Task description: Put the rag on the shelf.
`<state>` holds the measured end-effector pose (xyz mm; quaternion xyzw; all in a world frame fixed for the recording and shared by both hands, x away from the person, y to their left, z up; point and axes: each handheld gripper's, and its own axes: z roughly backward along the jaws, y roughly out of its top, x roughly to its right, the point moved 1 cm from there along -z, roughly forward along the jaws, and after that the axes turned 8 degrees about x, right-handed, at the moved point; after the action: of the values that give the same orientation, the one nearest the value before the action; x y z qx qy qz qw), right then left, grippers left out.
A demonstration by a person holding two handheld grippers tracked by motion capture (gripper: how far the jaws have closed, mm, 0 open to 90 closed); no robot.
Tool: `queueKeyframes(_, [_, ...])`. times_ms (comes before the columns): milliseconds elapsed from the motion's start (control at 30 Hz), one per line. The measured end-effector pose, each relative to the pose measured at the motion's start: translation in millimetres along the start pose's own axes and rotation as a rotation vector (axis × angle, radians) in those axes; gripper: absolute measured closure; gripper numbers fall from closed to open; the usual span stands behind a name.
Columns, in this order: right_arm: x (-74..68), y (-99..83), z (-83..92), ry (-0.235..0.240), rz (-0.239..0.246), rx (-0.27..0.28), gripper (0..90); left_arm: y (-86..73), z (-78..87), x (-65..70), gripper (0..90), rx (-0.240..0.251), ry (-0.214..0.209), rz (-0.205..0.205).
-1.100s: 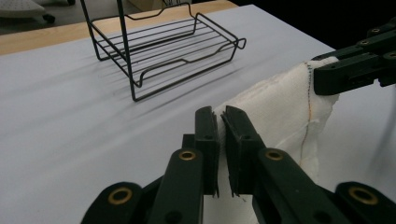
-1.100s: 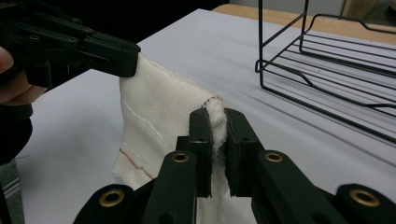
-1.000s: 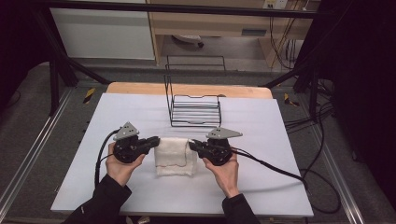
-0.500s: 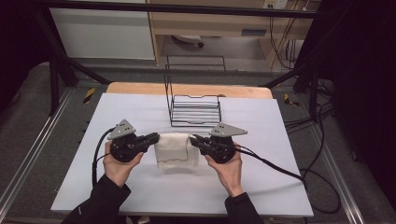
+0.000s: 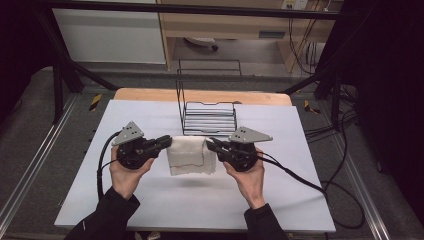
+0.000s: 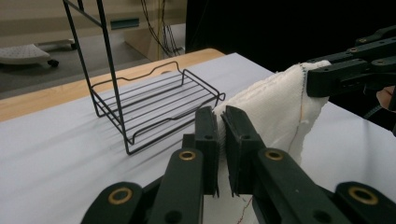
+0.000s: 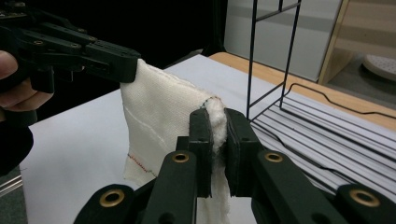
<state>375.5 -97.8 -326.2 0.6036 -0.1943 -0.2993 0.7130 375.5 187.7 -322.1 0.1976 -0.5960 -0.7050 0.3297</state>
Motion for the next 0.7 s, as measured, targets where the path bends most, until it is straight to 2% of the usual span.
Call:
queueKeyframes(400, [-1.6, 26.6, 6.1, -0.011, 0.043, 0.066, 82.7, 24.1, 3.1, 0.5, 84.0, 0.089, 0.003, -0.014])
queueKeyframes(700, [-0.8, 44.0, 12.0, -0.03, 0.069, 0.121, 82.7, 36.7, -0.8, 2.0, 84.0, 0.142, 0.008, -0.019])
